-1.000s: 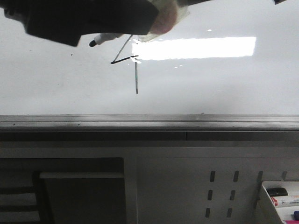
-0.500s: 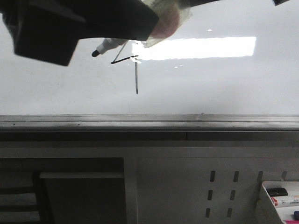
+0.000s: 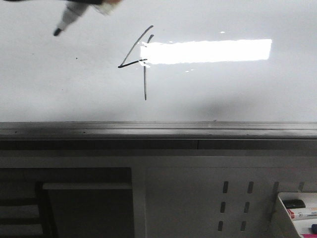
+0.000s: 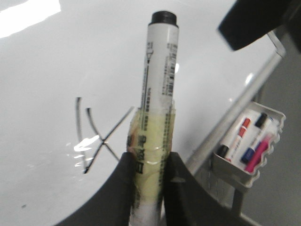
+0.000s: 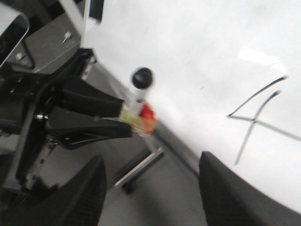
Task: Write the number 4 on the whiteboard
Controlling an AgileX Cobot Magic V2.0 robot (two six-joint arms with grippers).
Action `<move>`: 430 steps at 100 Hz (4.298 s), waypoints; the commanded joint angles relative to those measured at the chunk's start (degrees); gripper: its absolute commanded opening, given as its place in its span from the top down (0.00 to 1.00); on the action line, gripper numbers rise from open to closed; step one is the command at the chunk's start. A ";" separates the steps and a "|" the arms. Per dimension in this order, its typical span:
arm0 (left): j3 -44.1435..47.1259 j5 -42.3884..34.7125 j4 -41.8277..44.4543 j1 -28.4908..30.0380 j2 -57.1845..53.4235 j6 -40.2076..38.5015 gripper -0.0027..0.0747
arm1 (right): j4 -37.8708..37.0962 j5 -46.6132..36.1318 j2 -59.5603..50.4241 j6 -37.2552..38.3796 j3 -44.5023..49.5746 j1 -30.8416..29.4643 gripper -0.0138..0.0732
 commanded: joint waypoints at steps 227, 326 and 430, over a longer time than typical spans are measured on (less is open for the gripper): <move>0.74 -30.64 -22.57 5.95 19.34 -1.86 0.45 | 2.75 -15.89 -11.42 -0.20 4.69 -5.21 0.39; 14.20 -6.31 -21.37 5.95 -32.32 19.91 0.99 | -4.59 -33.16 -42.71 -3.13 29.40 -5.21 0.90; 23.20 -6.89 -23.03 5.95 -46.97 19.66 0.99 | -0.02 -34.59 -49.60 -3.13 36.09 -5.21 0.90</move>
